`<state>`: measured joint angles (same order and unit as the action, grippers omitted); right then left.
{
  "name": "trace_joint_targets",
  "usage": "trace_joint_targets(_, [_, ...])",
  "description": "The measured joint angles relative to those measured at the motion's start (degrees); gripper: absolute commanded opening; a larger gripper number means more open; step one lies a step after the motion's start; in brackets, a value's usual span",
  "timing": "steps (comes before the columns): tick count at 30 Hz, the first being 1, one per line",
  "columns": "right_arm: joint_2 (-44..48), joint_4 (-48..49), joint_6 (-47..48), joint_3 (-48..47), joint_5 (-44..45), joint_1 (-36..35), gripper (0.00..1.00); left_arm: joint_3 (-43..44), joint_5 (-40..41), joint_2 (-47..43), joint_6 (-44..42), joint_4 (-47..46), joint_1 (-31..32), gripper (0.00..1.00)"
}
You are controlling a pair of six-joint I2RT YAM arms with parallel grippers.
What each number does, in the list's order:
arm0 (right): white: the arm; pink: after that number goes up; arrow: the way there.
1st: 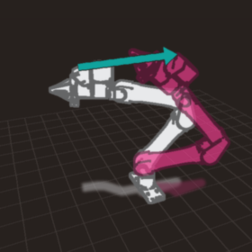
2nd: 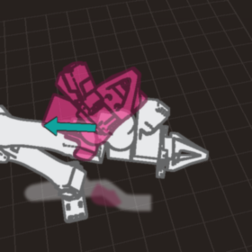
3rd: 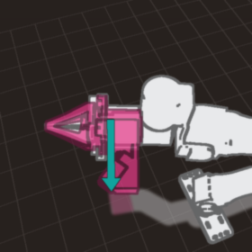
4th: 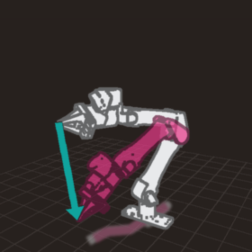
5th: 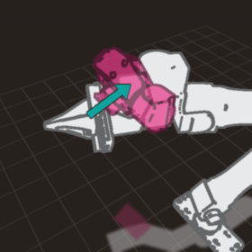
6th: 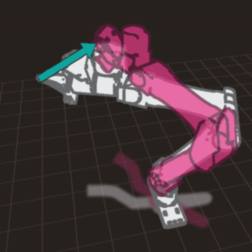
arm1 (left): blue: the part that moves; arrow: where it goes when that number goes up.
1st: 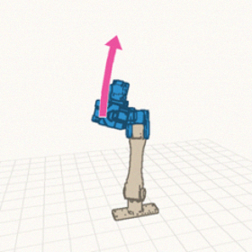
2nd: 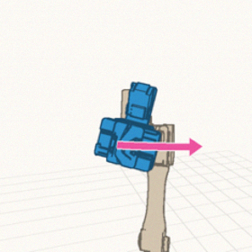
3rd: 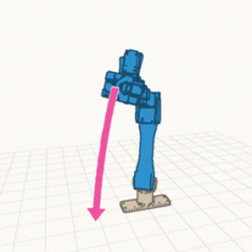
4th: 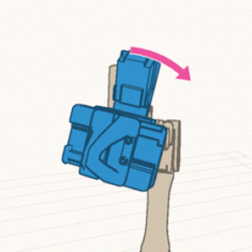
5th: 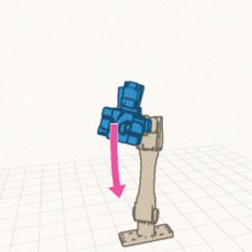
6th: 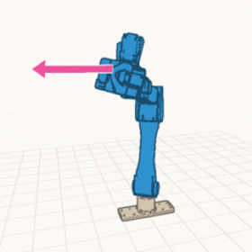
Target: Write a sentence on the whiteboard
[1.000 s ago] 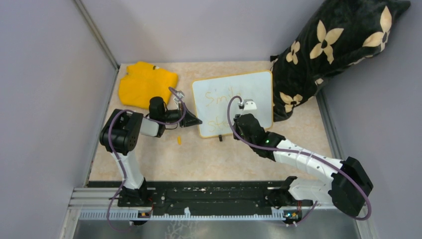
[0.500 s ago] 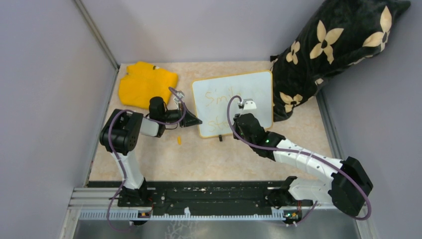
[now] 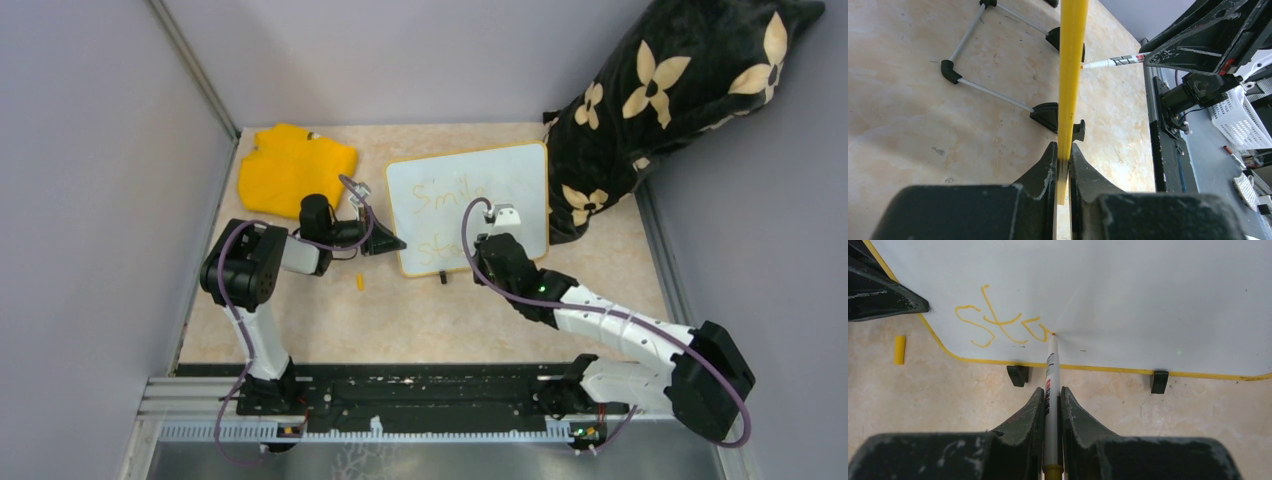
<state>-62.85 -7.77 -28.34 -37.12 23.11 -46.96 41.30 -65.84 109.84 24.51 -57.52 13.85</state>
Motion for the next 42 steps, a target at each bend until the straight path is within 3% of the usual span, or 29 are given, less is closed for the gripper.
trace_joint_targets(11, [3.61, -0.37, 0.09, -0.07, 0.11, 0.26, 0.00, 0.00, -0.02, -0.04, 0.00, 0.02, 0.00, 0.00])
trace_joint_targets(42, [1.40, 4.74, -0.46, 1.03, 2.32, 0.70, 0.00, 0.00, 0.04, -0.04, 0.00, 0.07, 0.00, 0.00])
